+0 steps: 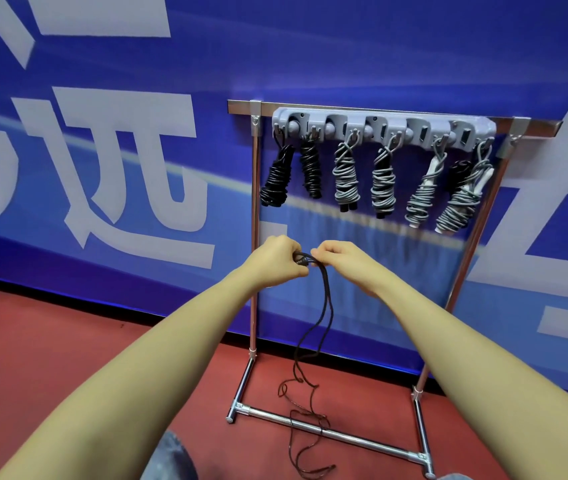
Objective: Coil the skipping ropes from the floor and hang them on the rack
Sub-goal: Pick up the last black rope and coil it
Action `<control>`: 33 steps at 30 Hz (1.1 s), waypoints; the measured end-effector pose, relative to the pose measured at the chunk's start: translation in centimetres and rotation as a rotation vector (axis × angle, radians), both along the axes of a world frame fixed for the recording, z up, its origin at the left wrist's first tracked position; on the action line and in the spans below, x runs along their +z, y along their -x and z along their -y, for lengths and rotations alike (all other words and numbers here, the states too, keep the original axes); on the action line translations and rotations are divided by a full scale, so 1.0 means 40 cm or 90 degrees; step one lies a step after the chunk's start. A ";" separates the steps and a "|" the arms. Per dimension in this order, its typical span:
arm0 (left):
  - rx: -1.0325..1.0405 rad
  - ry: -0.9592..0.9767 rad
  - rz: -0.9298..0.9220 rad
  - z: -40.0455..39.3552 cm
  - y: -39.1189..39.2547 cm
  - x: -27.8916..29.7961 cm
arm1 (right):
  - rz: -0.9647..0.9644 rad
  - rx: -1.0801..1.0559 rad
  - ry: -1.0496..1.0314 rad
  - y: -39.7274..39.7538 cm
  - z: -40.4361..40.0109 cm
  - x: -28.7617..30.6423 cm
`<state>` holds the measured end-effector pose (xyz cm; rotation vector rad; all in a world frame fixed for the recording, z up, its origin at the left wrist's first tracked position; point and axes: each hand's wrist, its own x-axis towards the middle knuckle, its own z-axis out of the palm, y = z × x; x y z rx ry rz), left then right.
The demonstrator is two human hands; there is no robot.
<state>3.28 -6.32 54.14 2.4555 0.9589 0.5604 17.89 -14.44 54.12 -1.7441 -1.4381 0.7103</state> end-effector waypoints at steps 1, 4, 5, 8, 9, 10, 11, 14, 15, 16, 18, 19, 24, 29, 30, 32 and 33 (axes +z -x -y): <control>-0.001 -0.005 0.008 -0.002 0.000 0.000 | -0.070 0.024 -0.002 0.004 0.005 -0.001; 0.004 -0.001 0.038 -0.007 0.000 -0.001 | -0.191 0.064 -0.004 0.011 0.010 -0.001; 0.004 0.003 0.053 -0.007 0.000 -0.003 | -0.196 0.061 -0.021 0.012 0.009 0.000; 0.006 0.045 0.144 0.000 0.000 -0.009 | -0.212 0.019 -0.096 0.017 0.003 0.013; 0.005 0.058 0.179 0.003 -0.001 -0.013 | -0.216 0.001 -0.115 0.021 0.001 0.019; 0.007 0.072 0.211 0.008 -0.002 -0.017 | -0.220 -0.012 -0.128 0.024 -0.001 0.024; 0.011 0.082 0.244 0.013 -0.002 -0.022 | -0.225 -0.020 -0.137 0.028 -0.001 0.027; 0.048 0.124 0.339 0.028 -0.008 -0.035 | -0.259 -0.031 -0.161 0.039 -0.002 0.031; 0.064 0.136 0.365 0.031 -0.011 -0.040 | -0.267 -0.037 -0.167 0.041 -0.002 0.031; 0.078 0.150 0.381 0.033 -0.013 -0.043 | -0.277 -0.041 -0.174 0.043 -0.003 0.032; 0.083 0.162 0.362 0.035 -0.016 -0.048 | -0.302 -0.038 -0.187 0.046 -0.003 0.034; 0.082 0.160 0.331 0.034 -0.018 -0.050 | -0.317 -0.032 -0.192 0.046 -0.003 0.036; 0.078 0.135 0.240 0.030 -0.021 -0.045 | -0.391 -0.002 -0.207 0.045 0.012 0.050; 0.049 0.071 0.177 0.024 -0.010 -0.030 | -0.418 -0.001 -0.211 0.035 0.020 0.055; 0.045 0.044 0.160 0.025 -0.009 -0.027 | -0.384 0.001 -0.204 0.033 0.020 0.058; 0.049 0.007 0.132 0.029 -0.009 -0.024 | -0.264 -0.001 -0.183 0.032 0.019 0.060; 0.050 0.005 0.133 0.028 -0.010 -0.025 | -0.221 -0.005 -0.178 0.033 0.017 0.060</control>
